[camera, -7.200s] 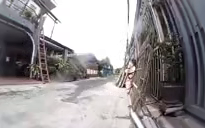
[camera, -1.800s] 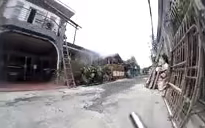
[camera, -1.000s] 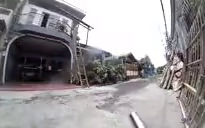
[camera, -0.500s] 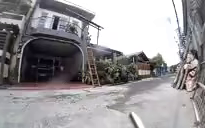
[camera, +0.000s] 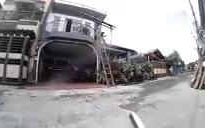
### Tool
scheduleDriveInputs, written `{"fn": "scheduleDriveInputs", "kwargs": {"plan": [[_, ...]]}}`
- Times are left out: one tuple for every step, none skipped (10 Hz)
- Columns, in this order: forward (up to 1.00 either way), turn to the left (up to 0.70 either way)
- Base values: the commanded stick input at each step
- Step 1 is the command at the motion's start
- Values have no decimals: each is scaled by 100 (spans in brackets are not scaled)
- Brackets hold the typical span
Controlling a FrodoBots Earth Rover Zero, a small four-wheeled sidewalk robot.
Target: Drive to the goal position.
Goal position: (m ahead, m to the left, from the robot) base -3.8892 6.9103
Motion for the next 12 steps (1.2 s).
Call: {"fn": "scheduleDriveInputs", "kwargs": {"plan": [[0, 70], [0, 70], [0, 70], [0, 70], [0, 70], [0, 70], [0, 70], [0, 70], [0, 70], [0, 70], [0, 70], [0, 70]]}}
